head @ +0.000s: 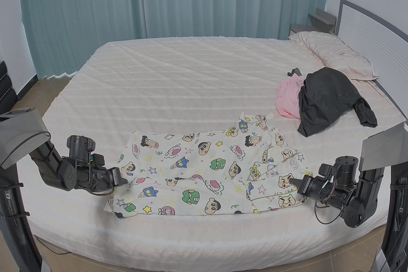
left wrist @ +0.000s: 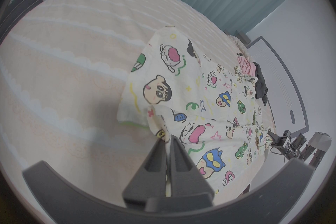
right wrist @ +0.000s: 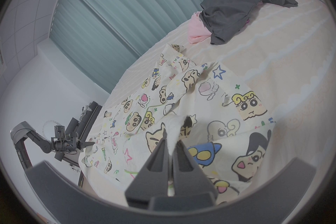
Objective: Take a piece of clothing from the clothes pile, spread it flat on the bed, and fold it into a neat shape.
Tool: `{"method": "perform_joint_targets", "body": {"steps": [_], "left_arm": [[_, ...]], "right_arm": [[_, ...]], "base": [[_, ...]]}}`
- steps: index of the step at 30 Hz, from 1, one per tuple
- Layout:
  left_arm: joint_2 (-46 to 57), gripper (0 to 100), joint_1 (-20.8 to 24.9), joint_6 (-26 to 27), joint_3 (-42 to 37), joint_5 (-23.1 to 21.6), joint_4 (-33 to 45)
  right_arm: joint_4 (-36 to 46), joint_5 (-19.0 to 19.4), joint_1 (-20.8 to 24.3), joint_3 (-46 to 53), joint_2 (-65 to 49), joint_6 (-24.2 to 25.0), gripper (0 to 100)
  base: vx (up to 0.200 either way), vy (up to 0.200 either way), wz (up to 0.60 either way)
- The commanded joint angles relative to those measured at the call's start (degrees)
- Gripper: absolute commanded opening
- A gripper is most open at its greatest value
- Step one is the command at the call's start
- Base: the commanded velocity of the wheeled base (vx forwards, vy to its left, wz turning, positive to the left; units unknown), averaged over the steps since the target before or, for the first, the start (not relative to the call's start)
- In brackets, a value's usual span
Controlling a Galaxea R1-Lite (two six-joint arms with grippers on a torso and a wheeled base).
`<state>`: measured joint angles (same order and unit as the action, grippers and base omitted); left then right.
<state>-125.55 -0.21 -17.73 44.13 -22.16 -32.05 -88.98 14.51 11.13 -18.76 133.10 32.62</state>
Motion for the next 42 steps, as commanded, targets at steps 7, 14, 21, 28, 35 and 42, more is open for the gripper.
{"method": "perform_joint_targets", "body": {"steps": [7,14,21,28,35,42], "left_arm": [[2.2,0,-0.5,-0.3,-0.3,0.5,0.0],[1.7,0,-0.4,-0.5,-0.2,2.2,0.0],[1.6,100,-0.8,-0.7,0.1,2.2,0.1],[5.0,100,-3.0,-0.6,-0.4,0.5,-0.1],[7.5,100,-4.6,-3.5,-0.5,-4.0,0.0],[7.2,100,-6.3,-5.2,-1.1,-8.3,-1.8]], "right_arm": [[-0.3,0.0,-0.1,0.0,0.1,0.0,0],[-0.3,-0.1,-0.1,-0.1,1.1,-0.1,0],[-0.3,-2.6,-0.8,-1.0,1.0,0.4,100],[-0.3,-3.5,-2.7,1.2,-3.8,3.9,100],[-0.3,-4.0,-3.7,1.7,-5.7,4.1,100],[-0.3,-4.8,-4.6,1.3,-6.4,4.2,100]], "base": [[0.0,0.0,0.0],[0.0,0.0,0.0],[0.0,0.0,0.0],[0.0,0.0,0.0],[0.0,0.0,0.0],[0.029,0.0,0.0]]}}
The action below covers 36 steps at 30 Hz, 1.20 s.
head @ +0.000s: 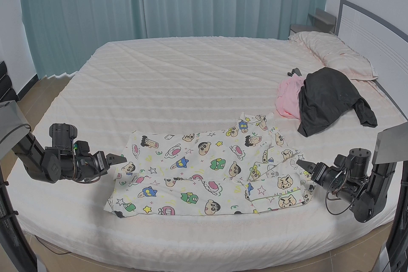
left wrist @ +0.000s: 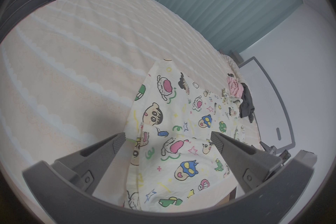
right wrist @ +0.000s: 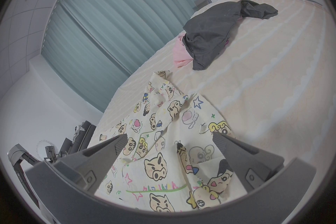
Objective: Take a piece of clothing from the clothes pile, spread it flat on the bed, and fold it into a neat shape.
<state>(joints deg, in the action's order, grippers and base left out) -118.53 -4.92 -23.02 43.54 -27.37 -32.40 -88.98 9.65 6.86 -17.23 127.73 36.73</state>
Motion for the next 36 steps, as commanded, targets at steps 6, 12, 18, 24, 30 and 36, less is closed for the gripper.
{"method": "perform_joint_targets", "body": {"steps": [6,12,18,24,30,36], "left_arm": [[0.4,100,-2.3,-0.3,-1.1,-5.4,-2.8],[0.1,100,-2.0,-0.2,-1.0,-4.4,-2.8],[0.6,100,-1.8,1.3,-3.0,-4.8,-3.1],[0.5,100,-1.3,1.6,-3.0,-4.9,-3.0],[0.4,100,-1.6,1.6,-3.1,-5.2,-3.0],[-0.2,100,-1.6,1.7,-3.2,-5.1,-2.9]], "right_arm": [[-0.3,0.0,-0.2,0.0,-1.7,0.1,100],[-0.3,0.1,-0.1,-0.1,-1.3,0.2,100],[-0.3,0.1,0.1,-0.2,-0.9,0.2,100],[-0.3,0.1,0.2,-0.4,-1.2,2.9,100],[-0.2,0.1,0.2,-0.4,-1.1,3.4,100],[-0.3,0.1,0.2,-0.5,-0.8,3.5,100]], "base": [[0.2,0.0,0.0],[0.167,0.0,0.0],[0.0,0.0,0.0],[0.0,0.0,0.0],[0.0,0.133,0.0],[0.0,0.167,0.0]]}}
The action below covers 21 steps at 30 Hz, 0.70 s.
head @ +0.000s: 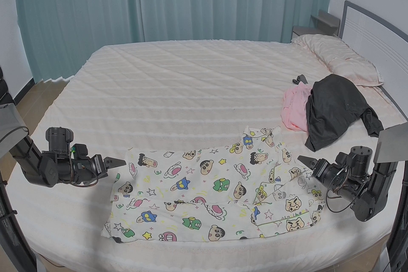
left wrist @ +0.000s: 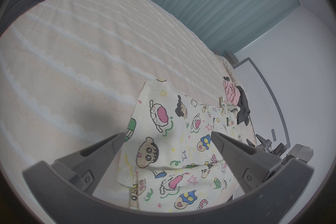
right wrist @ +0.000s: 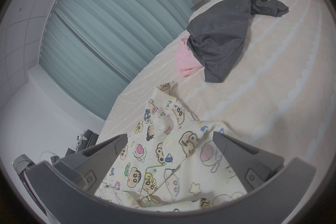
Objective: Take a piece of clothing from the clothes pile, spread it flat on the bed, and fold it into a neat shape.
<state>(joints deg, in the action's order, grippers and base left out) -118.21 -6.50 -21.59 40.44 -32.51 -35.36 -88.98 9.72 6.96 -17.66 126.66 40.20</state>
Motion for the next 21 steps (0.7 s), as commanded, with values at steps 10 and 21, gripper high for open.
{"method": "perform_joint_targets", "body": {"steps": [10,21], "left_arm": [[-2.6,100,2.4,-3.4,6.0,5.8,0.5],[-15.0,100,9.2,-6.4,24.1,14.4,5.8]], "right_arm": [[-0.3,0.0,0.2,-0.5,1.1,0.1,100],[-0.3,0.1,0.6,0.0,1.4,0.2,100]], "base": [[0.0,0.0,0.0],[0.0,0.0,0.0]]}}
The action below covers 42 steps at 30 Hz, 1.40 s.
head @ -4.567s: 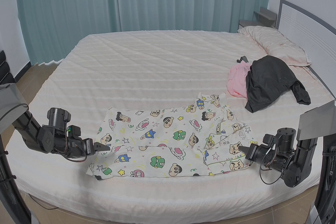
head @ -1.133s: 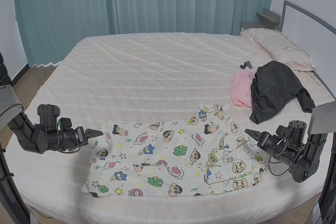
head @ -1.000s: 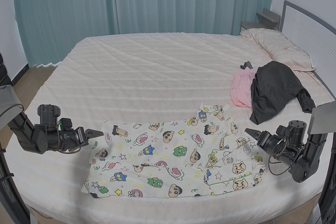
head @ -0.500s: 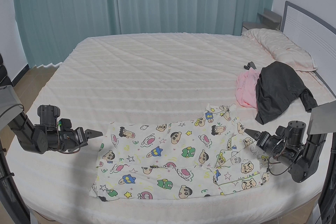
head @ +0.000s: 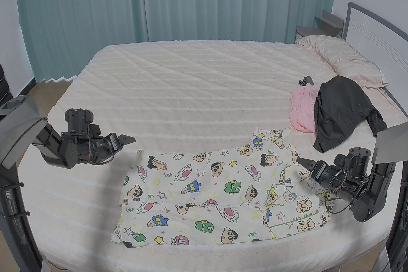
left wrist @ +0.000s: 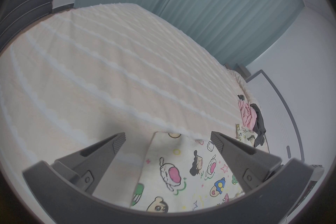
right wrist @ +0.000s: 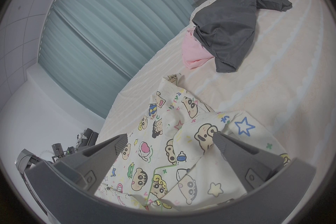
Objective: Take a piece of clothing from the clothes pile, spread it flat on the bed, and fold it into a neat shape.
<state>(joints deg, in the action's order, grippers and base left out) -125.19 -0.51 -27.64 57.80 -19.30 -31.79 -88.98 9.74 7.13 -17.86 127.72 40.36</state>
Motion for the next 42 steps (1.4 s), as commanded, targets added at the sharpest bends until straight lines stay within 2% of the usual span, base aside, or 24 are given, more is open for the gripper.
{"method": "perform_joint_targets", "body": {"steps": [1,4,9,15,16,23,26,28,33,35,37,42], "left_arm": [[-9.0,100,3.4,-0.3,7.4,1.1,2.2],[-11.5,100,3.6,0.0,9.7,0.7,2.3],[-12.0,100,3.7,0.4,10.1,-4.0,2.3],[-14.0,100,3.8,0.6,12.4,-4.3,2.2],[-14.3,0,3.7,0.7,12.6,-4.3,2.1],[-14.2,0,3.3,0.7,12.9,-3.9,0.2],[-13.7,0,2.7,-0.4,11.9,-3.8,-2.6],[-11.9,0,2.1,-2.3,10.9,-3.6,-3.6],[-9.0,0,1.7,-2.8,9.9,-2.1,-4.1],[-8.8,0,1.7,-2.8,9.9,-1.7,-4.1],[-8.5,0,1.9,-2.6,9.9,0.2,-4.1],[-8.8,0,2.5,-2.3,9.9,2.2,-4.2]], "right_arm": [[-0.3,0.1,0.4,0.3,0.3,0.1,100],[-0.3,0.1,0.5,0.3,0.3,0.1,100],[-0.3,0.1,0.9,0.2,0.8,0.1,100],[-0.3,0.1,1.0,-0.2,1.2,0.1,100],[-0.2,0.1,1.0,-0.2,1.2,0.1,100],[1.3,0.2,1.4,-2.2,0.6,-0.2,100],[7.2,0.1,1.8,-5.7,-0.5,-0.5,100],[17.3,0.0,1.6,-11.8,-3.4,-0.6,100],[32.6,-0.6,1.2,-23.7,-6.2,-0.6,100],[34.2,-1.2,1.2,-25.5,-6.2,-0.6,100],[36.4,-3.7,1.4,-29.5,-5.5,-1.1,100],[39.5,-3.9,1.3,-32.8,-3.1,-3.8,100]], "base": [[0.0,0.0,0.0],[0.0,0.0,0.0],[0.0,0.0,0.0],[0.0,0.0,0.0],[0.0,0.0,0.0],[0.0,0.0,0.0],[0.0,0.0,0.0],[0.0,0.0,0.0],[0.0,0.0,0.0],[0.0,0.0,0.0],[0.0,0.0,0.0],[0.0,0.0,0.0]]}}
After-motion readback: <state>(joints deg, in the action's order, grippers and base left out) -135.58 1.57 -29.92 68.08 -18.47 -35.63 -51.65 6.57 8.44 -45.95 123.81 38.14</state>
